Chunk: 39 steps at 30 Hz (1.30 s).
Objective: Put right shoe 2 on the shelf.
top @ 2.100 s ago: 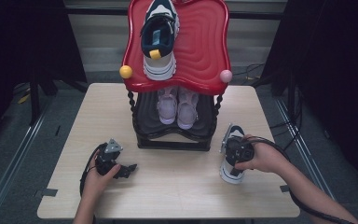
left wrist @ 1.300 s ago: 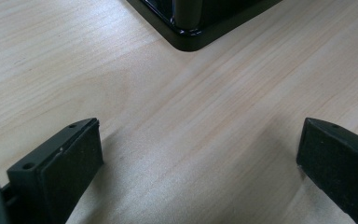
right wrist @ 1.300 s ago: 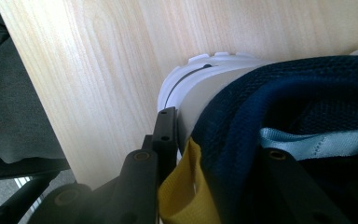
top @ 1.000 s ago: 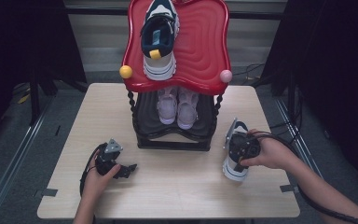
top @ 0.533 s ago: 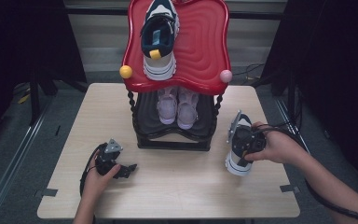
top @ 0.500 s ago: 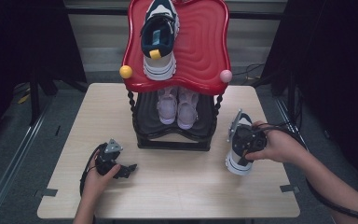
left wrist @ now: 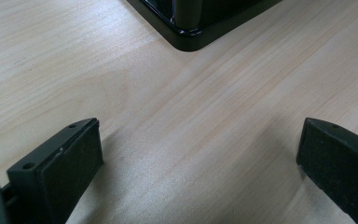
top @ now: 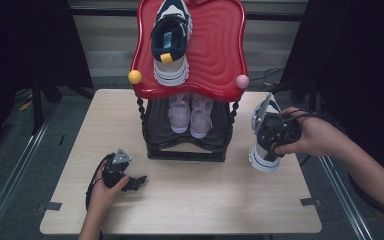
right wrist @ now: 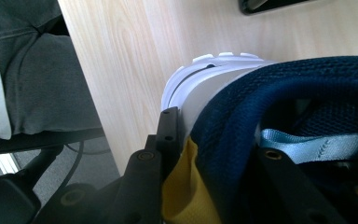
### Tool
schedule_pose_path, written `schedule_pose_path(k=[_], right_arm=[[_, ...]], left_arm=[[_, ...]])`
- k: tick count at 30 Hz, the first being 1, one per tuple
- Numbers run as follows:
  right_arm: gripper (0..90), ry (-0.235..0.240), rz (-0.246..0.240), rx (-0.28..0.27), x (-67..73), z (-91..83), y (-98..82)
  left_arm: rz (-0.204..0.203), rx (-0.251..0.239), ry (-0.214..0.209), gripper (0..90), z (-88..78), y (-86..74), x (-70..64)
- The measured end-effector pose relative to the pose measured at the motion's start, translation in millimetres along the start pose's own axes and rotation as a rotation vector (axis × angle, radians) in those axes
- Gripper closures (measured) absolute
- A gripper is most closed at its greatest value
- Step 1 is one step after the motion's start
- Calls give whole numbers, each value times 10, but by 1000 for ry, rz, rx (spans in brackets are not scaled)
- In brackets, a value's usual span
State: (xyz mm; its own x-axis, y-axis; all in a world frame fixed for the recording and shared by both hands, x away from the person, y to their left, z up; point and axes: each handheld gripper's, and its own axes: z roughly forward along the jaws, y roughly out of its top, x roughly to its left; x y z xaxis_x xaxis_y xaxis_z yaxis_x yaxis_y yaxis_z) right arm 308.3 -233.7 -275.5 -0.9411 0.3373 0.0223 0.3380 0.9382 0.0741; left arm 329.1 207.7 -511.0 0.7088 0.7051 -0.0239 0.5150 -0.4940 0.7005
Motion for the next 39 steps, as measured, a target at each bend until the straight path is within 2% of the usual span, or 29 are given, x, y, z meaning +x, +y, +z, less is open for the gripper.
schedule_pose_path(k=[10,20,25,33,39], right_arm=[[725,-56,0,-8,35,-670,97],[731,-156,-3,-7,47,-1345,241],[731,-207,-5,15,49,-1641,333],[732,-271,-28,-8,34,-1985,585],[732,-314,-58,-15,-12,-2034,815]], left_arm=[[4,3,0,0,-2,0,2],[4,-1,1,0,1,-1,2],[10,4,1,0,-2,-1,5],[5,-1,2,0,0,-1,2],[9,3,1,0,-1,-1,4]])
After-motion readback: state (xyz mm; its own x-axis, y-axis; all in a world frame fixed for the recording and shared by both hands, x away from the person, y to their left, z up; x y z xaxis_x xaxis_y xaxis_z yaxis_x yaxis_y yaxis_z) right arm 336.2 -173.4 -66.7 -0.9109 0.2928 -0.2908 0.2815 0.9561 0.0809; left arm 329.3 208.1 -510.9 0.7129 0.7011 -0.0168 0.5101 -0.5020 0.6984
